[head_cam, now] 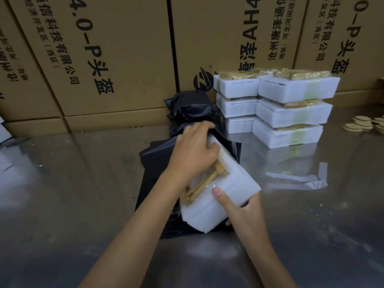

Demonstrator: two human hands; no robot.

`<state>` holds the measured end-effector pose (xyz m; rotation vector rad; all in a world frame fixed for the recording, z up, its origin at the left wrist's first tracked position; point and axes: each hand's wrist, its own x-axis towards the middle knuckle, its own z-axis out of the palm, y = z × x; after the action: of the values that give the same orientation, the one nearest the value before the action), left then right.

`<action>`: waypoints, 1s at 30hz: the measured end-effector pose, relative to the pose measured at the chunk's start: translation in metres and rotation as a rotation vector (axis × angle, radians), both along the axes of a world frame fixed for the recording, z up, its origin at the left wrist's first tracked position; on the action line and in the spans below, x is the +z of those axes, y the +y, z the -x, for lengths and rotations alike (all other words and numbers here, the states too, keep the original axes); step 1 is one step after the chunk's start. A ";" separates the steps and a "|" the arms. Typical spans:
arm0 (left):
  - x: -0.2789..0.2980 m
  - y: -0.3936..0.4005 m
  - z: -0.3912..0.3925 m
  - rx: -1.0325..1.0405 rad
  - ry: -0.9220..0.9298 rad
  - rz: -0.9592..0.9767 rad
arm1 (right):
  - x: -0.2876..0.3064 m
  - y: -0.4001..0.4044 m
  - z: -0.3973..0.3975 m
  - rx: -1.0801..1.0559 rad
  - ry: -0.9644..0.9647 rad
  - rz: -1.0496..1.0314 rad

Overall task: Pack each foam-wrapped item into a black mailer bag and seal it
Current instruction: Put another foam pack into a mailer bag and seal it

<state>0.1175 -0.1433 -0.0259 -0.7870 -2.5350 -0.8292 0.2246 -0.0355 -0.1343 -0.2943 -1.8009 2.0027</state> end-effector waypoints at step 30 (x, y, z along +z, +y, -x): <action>-0.035 -0.002 -0.047 0.145 0.009 -0.107 | 0.005 0.029 0.003 0.196 -0.256 0.479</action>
<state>0.1644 -0.1456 -0.0611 -0.5647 -2.4813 -0.9018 0.2219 -0.0062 -0.1295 -0.5572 -1.5094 2.6307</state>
